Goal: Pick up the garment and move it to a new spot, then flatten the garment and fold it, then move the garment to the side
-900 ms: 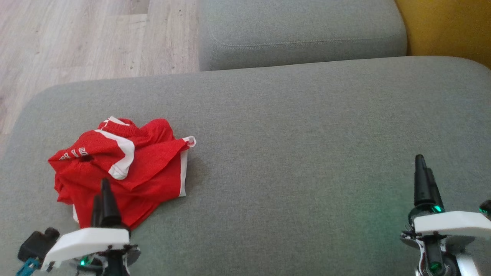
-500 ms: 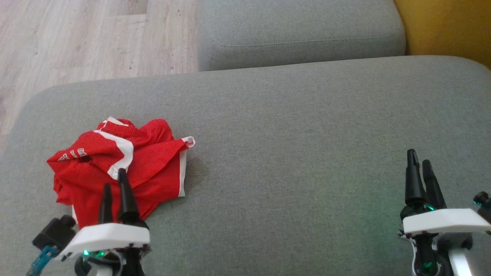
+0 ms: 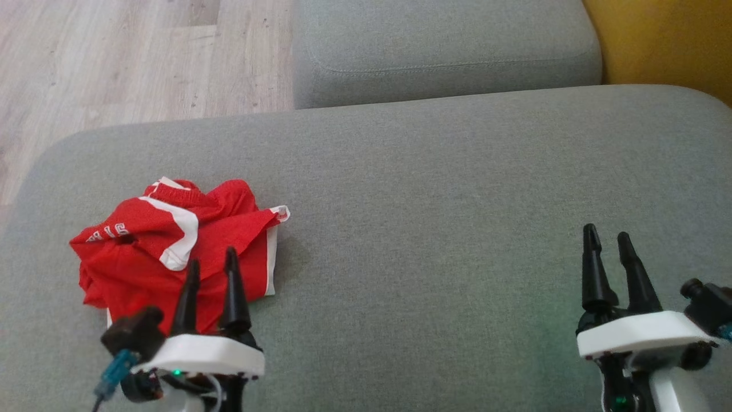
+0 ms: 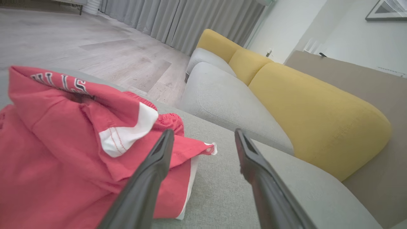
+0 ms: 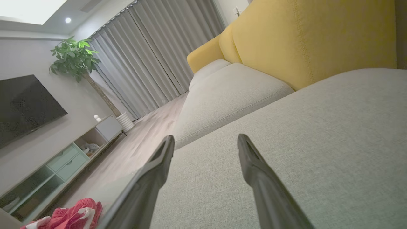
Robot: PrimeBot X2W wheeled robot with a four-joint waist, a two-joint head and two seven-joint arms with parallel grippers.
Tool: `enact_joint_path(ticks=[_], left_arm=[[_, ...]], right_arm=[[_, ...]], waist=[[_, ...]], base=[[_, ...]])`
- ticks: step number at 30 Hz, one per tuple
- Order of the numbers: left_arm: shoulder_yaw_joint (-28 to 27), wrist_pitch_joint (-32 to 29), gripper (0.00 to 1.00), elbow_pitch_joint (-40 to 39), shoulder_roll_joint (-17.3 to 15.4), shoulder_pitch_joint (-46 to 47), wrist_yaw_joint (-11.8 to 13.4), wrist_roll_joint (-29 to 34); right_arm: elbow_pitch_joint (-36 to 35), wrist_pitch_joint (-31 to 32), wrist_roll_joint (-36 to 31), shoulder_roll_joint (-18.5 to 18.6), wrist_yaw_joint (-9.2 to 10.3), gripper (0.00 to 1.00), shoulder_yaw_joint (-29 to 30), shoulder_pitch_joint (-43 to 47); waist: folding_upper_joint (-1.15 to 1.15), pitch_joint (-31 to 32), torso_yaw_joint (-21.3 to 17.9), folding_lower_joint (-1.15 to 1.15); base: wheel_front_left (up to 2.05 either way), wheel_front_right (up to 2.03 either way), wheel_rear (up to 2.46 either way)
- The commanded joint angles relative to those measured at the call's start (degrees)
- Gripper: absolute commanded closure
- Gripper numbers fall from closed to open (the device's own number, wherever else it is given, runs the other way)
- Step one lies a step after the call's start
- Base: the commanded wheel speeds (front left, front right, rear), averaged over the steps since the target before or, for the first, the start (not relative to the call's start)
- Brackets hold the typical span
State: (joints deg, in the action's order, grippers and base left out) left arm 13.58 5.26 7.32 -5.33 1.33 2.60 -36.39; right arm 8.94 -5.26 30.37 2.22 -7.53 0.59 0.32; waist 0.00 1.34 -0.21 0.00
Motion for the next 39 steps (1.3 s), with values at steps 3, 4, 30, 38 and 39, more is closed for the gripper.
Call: enact_joint_path(ticks=[3, 4, 30, 38, 39], left_arm=[[1.79, 1.42, 0.00, -1.49, -1.97, 3.96, 1.45, 4.85], [2.49, 1.59, 0.00, -1.36, -2.34, 4.18, 1.82, 5.94], [15.75, 5.84, 0.00, 7.46, -6.72, 9.34, 10.70, 28.39], [15.25, 7.21, 0.00, 4.53, -6.18, 8.76, 13.31, 27.84], [15.05, 7.38, 0.00, 3.72, -6.04, 8.52, 13.37, 27.36]], right_arm=[[-1.95, -1.44, -4.75, 0.46, 0.03, 0.00, -1.45, -1.74], [-1.92, -1.58, -5.48, 0.46, 0.03, 0.00, -1.58, -1.73], [-4.46, -4.93, -31.11, 0.56, 0.03, 0.00, -5.31, -1.34], [-5.72, -5.84, -34.15, 0.59, 0.04, 0.00, -5.26, -1.06], [-5.93, -6.17, -33.24, 0.60, 0.04, 0.00, -5.10, -0.99]], waist=[[0.00, -0.04, -0.12, 0.00], [0.00, -0.04, -0.14, 0.00], [0.00, 0.31, -0.33, 0.00], [0.00, 0.27, -0.14, 0.00], [0.00, 0.30, -0.08, 0.00]], base=[[0.00, 0.00, 0.00], [0.00, 0.00, 0.00], [0.00, 0.00, 0.00], [0.00, 0.00, 0.00], [0.00, 0.00, 0.00]])
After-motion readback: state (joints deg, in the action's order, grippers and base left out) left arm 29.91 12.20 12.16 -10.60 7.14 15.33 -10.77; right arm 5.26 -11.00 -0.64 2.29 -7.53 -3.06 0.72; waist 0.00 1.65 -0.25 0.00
